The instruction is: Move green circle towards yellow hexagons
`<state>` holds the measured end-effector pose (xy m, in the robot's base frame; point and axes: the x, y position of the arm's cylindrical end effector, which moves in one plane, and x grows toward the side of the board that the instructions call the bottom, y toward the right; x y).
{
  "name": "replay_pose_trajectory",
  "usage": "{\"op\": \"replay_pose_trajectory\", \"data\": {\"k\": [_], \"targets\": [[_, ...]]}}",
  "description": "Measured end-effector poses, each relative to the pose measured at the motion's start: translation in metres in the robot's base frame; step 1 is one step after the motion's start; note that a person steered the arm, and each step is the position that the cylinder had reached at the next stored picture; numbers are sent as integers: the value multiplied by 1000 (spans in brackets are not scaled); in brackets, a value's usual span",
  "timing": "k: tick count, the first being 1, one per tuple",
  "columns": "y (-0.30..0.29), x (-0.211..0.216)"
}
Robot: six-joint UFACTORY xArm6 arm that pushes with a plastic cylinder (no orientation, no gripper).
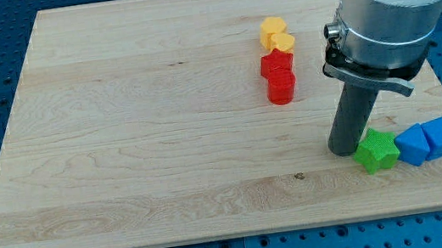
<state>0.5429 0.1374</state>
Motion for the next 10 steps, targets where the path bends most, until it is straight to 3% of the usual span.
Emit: {"op": "replay_pose_trajectory", "data": {"k": [4, 8, 10], "targets": [[0, -3], [9, -36], [43, -59]]}}
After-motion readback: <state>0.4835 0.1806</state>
